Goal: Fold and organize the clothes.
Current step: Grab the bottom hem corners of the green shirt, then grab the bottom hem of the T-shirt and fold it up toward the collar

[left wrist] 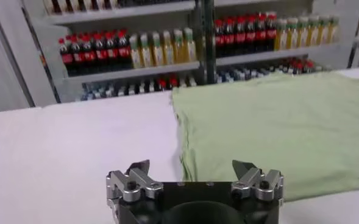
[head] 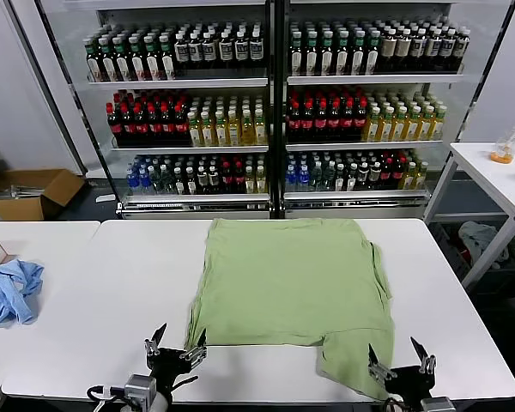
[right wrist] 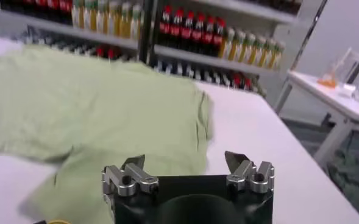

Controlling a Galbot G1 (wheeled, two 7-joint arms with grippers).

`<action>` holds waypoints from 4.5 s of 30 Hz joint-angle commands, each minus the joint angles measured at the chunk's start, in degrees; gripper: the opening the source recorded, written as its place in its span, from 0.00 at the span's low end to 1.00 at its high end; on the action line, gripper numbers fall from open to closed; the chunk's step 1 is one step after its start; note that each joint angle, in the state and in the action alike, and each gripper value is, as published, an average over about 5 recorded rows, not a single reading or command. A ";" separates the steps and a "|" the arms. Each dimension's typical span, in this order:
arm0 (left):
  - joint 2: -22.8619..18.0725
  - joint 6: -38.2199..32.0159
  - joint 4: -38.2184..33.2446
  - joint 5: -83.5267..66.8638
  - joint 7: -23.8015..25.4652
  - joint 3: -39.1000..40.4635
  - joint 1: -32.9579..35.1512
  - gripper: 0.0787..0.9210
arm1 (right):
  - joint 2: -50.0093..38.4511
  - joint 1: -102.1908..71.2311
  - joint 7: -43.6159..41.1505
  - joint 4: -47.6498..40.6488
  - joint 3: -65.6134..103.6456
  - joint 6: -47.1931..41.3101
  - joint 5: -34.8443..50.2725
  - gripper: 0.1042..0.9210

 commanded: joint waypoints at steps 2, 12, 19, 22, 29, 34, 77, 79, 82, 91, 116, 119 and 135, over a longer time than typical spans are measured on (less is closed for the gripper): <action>1.40 4.76 4.12 -0.83 -0.04 0.50 -4.58 0.88 | 0.42 -1.78 0.53 0.28 -1.61 -3.15 0.07 0.88; 1.63 4.79 5.26 -2.45 0.44 1.11 -4.99 0.88 | 1.27 -1.37 0.78 -0.58 -3.23 -3.93 2.29 0.86; 1.93 4.88 5.65 -4.77 1.94 0.98 -4.56 0.80 | 1.46 -1.42 1.26 -0.40 -3.77 -4.80 5.03 0.63; 2.10 4.91 5.58 -5.94 2.89 1.02 -4.07 0.69 | 1.43 -1.55 1.34 -0.16 -3.63 -5.07 6.19 0.52; 2.57 4.96 5.24 -9.52 4.56 0.69 -3.18 0.46 | 1.22 -1.93 0.99 1.10 -3.08 -5.46 9.34 0.28; 2.97 4.92 4.72 -12.23 5.24 -0.01 -2.87 0.28 | 1.13 -1.99 0.21 1.87 -2.39 -5.07 11.18 0.10; 13.32 4.70 4.65 -33.73 5.54 -8.34 -11.46 0.02 | -15.67 30.96 -5.08 -10.94 0.02 6.44 22.10 0.00; 14.46 4.68 6.18 -33.75 5.49 -7.38 -13.57 0.02 | -16.68 34.04 -5.21 -12.39 -2.01 6.33 22.12 0.00; 16.13 4.68 8.22 -33.69 5.40 -5.58 -16.92 0.02 | -17.91 37.60 -5.58 -13.99 -4.86 6.05 21.98 0.00; 18.79 4.39 14.48 -31.83 5.37 0.57 -24.98 0.02 | -20.82 48.24 -8.26 -20.80 -12.76 5.26 18.51 0.00; 14.64 1.19 27.44 -24.08 4.84 10.18 -36.98 0.03 | -20.94 62.93 -14.60 -31.64 -27.94 3.85 6.47 0.00; 13.84 0.70 28.27 -23.50 4.67 10.33 -37.68 0.07 | -20.55 62.48 -14.54 -31.86 -28.06 3.67 5.73 0.00; 12.11 0.59 25.71 -21.67 3.53 8.26 -33.17 0.32 | -18.59 50.63 -12.21 -25.53 -19.47 2.96 7.64 0.35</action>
